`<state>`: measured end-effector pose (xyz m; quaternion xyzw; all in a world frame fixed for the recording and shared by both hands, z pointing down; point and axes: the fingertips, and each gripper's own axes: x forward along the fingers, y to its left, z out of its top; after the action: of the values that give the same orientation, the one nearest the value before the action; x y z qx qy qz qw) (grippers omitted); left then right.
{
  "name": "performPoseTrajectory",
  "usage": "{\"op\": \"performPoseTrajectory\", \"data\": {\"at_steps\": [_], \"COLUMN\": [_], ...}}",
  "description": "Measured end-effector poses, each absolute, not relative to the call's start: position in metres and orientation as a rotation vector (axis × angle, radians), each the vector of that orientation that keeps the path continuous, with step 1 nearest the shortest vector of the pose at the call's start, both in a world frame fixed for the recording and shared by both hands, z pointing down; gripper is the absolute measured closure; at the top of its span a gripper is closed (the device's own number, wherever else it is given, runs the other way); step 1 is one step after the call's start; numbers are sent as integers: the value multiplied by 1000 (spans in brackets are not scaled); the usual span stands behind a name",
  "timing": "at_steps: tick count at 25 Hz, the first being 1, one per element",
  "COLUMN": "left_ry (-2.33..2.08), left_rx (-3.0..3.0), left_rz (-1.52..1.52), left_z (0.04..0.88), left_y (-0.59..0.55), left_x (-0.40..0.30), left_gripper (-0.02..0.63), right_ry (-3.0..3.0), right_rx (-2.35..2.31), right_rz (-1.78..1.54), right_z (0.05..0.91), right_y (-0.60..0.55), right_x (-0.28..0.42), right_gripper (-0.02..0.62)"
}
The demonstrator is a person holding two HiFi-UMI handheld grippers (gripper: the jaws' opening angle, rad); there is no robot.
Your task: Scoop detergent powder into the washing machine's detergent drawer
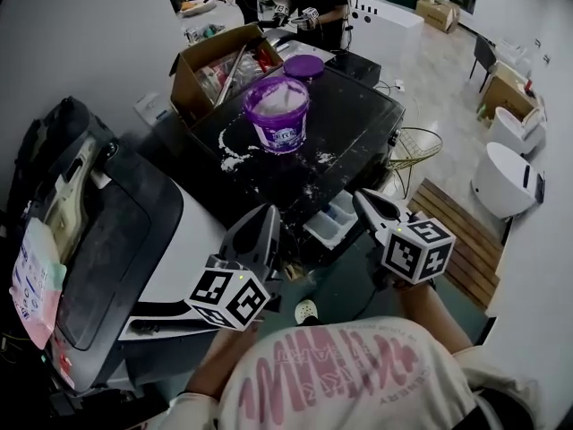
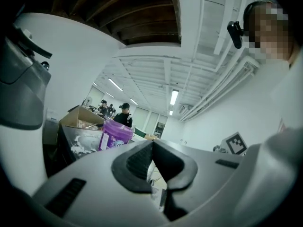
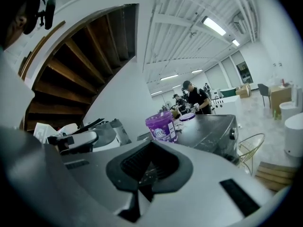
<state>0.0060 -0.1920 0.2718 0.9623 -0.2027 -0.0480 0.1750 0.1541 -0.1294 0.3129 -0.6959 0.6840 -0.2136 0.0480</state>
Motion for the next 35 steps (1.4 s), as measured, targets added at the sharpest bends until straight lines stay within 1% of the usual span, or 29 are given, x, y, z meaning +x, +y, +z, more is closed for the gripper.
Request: {"op": "performPoseTrajectory", "data": {"at_steps": [9, 12, 16, 21, 25, 27, 29, 33, 35], "left_ry": [-546, -542, -544, -629, -729, -785, -820, -890, -932], "left_rx": [2757, 2745, 2725, 2697, 2652, 2624, 2598, 2582, 2563], "left_rz": [-197, -231, -172, -144, -171, -179, -190, -191, -186], "left_z": [256, 263, 281, 287, 288, 290, 291, 293, 296], "left_y": [-269, -284, -295, -315, -329, -335, -335, -331, -328], "left_x": [27, 32, 38, 36, 31, 32, 35, 41, 41], "left_gripper": [606, 606, 606, 606, 606, 606, 606, 606, 606], "right_ry": [2049, 2079, 2074, 2102, 2163, 2227, 2331, 2574, 2700], "right_rx": [-2070, -2048, -2020, -2002, -1957, -1913, -1847, -1788, -1751], "right_rz": [-578, -590, -635, -673, -658, -644, -670, -717, -700], "right_z": [292, 298, 306, 313, 296, 283, 276, 277, 277], "right_y": [-206, -224, -238, -254, -277, -293, -311, -337, -348], "right_x": [179, 182, 185, 198, 224, 236, 241, 246, 245], "right_gripper": [597, 597, 597, 597, 596, 588, 559, 527, 523]}}
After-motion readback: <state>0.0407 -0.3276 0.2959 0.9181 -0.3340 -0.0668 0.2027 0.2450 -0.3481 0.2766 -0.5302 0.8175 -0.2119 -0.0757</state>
